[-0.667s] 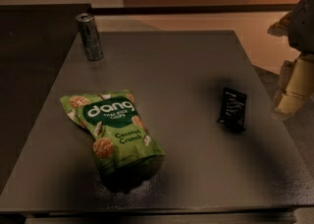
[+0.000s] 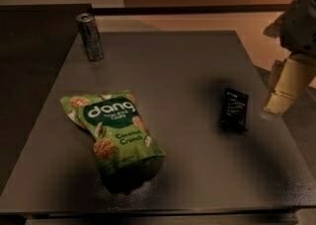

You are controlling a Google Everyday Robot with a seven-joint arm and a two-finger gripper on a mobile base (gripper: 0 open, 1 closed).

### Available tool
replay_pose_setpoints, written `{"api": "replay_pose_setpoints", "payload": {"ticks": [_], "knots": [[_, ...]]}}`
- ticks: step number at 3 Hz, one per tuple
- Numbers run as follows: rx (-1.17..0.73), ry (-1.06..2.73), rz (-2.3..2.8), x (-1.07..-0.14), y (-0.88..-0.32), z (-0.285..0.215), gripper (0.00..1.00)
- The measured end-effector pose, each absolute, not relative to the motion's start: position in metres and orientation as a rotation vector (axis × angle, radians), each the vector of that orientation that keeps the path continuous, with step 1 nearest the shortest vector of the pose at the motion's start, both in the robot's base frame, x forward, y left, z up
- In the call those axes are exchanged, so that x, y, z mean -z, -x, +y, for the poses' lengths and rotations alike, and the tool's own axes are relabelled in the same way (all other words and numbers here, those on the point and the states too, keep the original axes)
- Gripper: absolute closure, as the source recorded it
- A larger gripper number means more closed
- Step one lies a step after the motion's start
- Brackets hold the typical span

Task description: Move green rice chip bag near redbull can

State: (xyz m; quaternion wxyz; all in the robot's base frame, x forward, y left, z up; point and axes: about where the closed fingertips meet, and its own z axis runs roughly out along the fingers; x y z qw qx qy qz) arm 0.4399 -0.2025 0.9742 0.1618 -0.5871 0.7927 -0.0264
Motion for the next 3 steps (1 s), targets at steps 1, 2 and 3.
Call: {"api": "replay_pose_setpoints", "payload": {"ticks": [1, 2, 3], "knots": [[-0.015, 1.614, 2.308, -0.966, -0.442, -0.168, 0.00], [-0.137, 1.547, 2.364, -0.955, -0.444, -0.129, 0.00], [-0.256, 1.497, 2.408, -0.942, -0.442, -0.092, 0.00]]}}
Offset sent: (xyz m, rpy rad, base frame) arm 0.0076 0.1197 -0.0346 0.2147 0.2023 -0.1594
